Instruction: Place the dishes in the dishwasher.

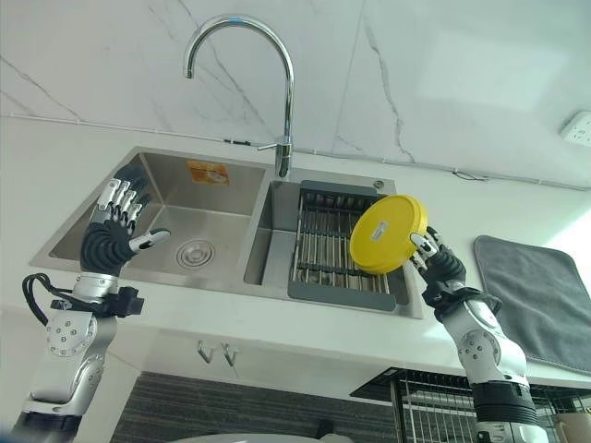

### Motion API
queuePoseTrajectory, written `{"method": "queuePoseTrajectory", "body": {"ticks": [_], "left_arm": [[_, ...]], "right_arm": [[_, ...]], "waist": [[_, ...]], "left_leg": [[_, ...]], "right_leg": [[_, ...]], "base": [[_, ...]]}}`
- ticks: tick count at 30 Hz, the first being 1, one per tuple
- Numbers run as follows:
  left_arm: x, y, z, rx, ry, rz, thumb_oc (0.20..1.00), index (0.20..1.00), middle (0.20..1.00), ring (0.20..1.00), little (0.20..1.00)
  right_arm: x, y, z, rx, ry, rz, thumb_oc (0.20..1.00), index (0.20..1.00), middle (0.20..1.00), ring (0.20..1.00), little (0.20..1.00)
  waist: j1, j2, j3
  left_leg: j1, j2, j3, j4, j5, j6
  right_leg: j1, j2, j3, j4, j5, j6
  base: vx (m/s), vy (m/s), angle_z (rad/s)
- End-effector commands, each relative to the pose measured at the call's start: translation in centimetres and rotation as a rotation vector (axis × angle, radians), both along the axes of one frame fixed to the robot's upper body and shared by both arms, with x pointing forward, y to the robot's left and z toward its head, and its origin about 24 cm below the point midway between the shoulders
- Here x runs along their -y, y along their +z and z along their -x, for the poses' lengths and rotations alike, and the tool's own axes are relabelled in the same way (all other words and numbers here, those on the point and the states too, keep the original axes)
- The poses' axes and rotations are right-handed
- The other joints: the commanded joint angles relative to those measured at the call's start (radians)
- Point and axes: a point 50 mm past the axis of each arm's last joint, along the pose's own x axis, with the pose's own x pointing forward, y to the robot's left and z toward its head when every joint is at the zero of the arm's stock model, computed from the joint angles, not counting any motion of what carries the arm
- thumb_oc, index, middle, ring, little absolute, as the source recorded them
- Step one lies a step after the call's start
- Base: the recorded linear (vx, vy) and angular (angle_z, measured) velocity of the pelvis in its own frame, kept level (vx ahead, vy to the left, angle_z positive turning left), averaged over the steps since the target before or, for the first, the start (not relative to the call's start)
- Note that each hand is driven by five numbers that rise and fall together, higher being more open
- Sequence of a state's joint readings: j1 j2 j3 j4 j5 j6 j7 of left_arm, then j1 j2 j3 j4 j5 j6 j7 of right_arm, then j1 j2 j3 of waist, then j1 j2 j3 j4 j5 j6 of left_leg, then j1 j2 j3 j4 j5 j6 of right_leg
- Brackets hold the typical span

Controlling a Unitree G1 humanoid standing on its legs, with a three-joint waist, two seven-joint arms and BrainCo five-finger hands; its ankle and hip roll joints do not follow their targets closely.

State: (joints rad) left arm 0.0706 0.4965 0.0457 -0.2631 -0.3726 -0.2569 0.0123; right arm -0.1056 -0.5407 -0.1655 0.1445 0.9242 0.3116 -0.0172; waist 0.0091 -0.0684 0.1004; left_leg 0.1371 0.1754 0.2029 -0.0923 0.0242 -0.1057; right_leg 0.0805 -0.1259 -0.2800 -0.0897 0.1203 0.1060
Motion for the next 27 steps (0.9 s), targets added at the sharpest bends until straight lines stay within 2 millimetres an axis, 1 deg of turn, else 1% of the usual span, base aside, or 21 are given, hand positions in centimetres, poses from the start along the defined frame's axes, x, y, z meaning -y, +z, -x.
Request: {"method": "queuePoseTrajectory", "body": {"ticks": [1,10,27], "left_arm": [[-0.5,1.9,-0.3,0.082,-0.007,-0.053,1.0,1.0,1.0,1.0,1.0],[-0.4,1.8,-0.4,0.074,-0.015,-0.057,1.0,1.0,1.0,1.0,1.0],[-0.2,1.8,-0.6,0.055,-0.02,-0.061,1.0,1.0,1.0,1.0,1.0]], "right_arm": [[0.8,4.2,-2.0,0.163,-0.009,0.002,1.0,1.0,1.0,1.0,1.0],[0.8,3.7,-2.1,0.147,-0.007,-0.03,1.0,1.0,1.0,1.0,1.0],[1.5,4.1,-3.0,0.11,-0.015,0.031,1.0,1.0,1.0,1.0,1.0]], "waist": [[0.012,0.002,-0.003],[0.015,0.003,-0.001],[0.035,0.003,-0.001]], "left_leg": [[0.017,0.002,0.025,0.005,-0.051,0.028],[0.018,0.001,0.026,0.005,-0.051,0.028],[0.015,0.001,0.015,0.005,-0.05,0.026]], "right_leg": [[0.066,-0.008,0.058,0.002,-0.101,0.032],[0.068,-0.009,0.056,0.002,-0.1,0.033],[0.075,-0.009,0.046,0.002,-0.104,0.03]], "base": [[0.0,0.0,0.0],[0.0,0.0,0.0],[0.0,0.0,0.0]]}}
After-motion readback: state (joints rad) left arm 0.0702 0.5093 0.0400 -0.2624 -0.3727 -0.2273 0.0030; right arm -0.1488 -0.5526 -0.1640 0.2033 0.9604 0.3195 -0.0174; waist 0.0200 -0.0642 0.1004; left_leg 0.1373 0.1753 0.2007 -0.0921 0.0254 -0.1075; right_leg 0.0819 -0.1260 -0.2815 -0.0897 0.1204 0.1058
